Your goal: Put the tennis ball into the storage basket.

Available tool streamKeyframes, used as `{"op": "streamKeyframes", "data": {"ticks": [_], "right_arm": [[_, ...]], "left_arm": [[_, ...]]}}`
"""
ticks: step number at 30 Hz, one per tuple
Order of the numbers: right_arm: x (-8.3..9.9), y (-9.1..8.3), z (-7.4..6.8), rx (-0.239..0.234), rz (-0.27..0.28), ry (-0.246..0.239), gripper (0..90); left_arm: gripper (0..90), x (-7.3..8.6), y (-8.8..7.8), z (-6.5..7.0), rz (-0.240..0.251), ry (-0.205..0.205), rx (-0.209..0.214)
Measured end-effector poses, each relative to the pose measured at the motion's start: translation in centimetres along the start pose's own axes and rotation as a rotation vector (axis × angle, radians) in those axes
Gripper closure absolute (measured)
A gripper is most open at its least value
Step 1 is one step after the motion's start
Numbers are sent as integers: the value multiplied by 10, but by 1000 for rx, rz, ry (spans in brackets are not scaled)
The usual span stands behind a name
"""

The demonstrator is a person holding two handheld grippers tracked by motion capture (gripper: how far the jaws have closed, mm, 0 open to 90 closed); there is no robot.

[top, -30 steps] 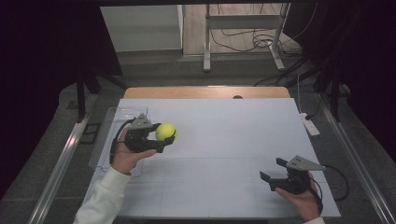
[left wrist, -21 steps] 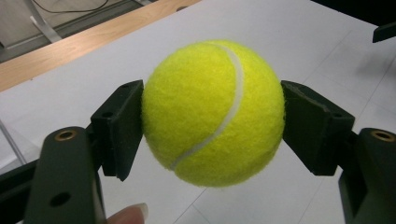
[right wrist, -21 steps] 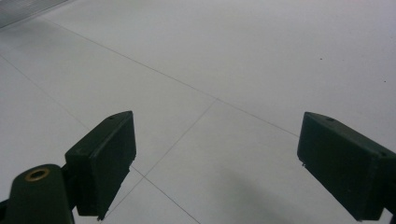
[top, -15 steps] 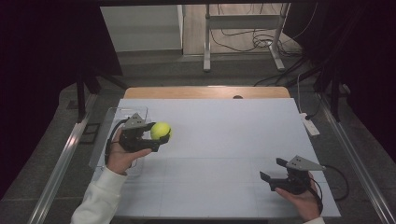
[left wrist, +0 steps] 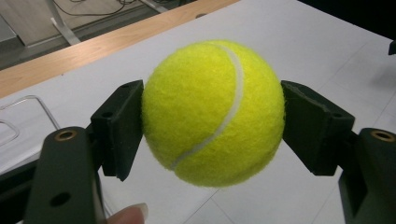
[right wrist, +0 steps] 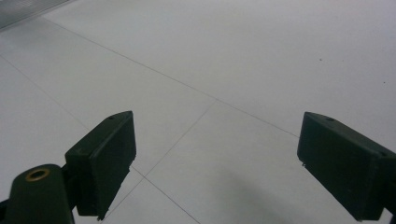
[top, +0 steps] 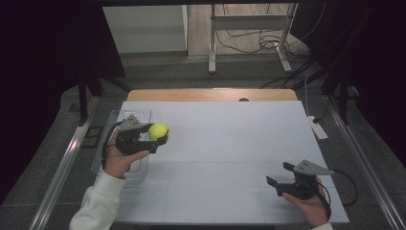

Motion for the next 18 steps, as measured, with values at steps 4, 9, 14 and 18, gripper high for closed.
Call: {"op": "streamKeyframes", "data": {"ticks": [4, 9, 14, 18], "right_arm": [[0, 0, 0, 0, 1, 0, 118], [-1, -1, 0, 1, 3, 0, 118], [-1, -1, 0, 1, 3, -1, 118], [-1, -1, 0, 1, 4, -1, 117]], "left_arm": [[269, 1, -2, -5, 1, -7, -20], [269, 3, -5, -11, 1, -18, -33], [269, 3, -6, -14, 3, -22, -43], [269, 4, -9, -19, 10, -33, -59]]}}
Point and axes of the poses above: each handheld gripper's, and its own axes: y roughly forward along the jaws, x roughly out of its underside, z roughly to its right, the point moved 2 cm from there along y, roughly forward along the jaws, and after that the axes turned 5 degrees about x, right-handed, at the moved point
